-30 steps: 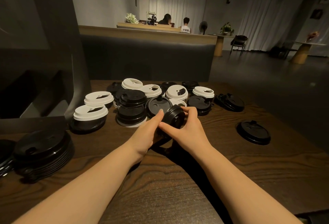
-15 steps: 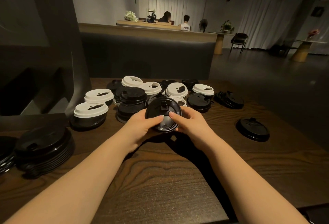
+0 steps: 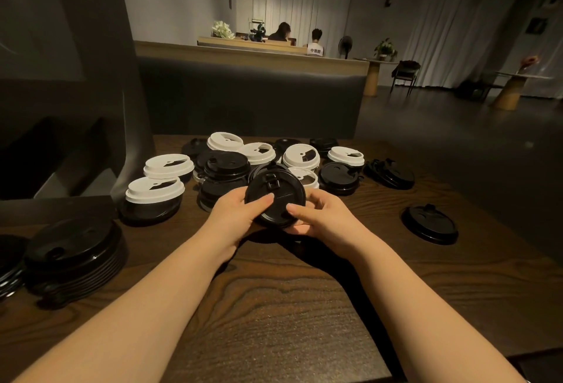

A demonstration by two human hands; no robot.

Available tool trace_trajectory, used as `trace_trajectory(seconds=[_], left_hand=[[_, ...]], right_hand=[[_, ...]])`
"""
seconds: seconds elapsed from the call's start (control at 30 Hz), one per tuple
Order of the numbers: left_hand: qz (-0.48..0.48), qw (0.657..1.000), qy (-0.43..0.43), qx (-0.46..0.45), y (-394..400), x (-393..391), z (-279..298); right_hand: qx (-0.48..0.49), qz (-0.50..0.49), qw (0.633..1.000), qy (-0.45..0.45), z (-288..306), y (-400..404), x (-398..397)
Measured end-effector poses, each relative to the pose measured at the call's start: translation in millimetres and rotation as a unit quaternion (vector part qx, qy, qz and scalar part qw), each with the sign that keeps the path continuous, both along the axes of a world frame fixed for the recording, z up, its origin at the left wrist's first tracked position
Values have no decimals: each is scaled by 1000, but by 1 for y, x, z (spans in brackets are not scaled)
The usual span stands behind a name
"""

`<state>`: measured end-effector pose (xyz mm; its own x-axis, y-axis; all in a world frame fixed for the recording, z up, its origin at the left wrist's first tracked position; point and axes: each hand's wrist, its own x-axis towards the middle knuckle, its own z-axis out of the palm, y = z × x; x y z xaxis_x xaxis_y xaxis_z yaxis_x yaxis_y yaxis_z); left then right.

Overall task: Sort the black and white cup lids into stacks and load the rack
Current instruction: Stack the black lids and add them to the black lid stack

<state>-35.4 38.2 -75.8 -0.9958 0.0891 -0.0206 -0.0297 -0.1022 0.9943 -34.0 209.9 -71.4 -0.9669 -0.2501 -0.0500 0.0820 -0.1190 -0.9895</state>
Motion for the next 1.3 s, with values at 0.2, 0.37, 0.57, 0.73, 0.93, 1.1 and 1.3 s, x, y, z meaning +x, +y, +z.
trace_trajectory(seconds=[0.2,0.37,0.57,0.73,0.93,1.1,1.3], left_hand=[[-47,994,-69,73,1,-1,-3],[-50,994,-4,-93,4,1,-1],[181,898,172,-363,-8,-8,-4],[189,855,-18,-483,-28,-21,-6],[110,838,24,-535,-27,-19,-7],[72,871,71,-482,-12,-1,1],[22,903,101,-416,-11,-1,-1]], right_hand=[[26,-19,998,48,0,0,2],[36,-54,997,45,-1,1,-3],[-15,-221,975,20,1,8,-12],[-4,-268,963,23,-1,8,-12],[-20,-281,959,13,1,11,-12],[-36,-287,957,-5,3,12,-13],[-44,-291,956,-1,6,12,-11]])
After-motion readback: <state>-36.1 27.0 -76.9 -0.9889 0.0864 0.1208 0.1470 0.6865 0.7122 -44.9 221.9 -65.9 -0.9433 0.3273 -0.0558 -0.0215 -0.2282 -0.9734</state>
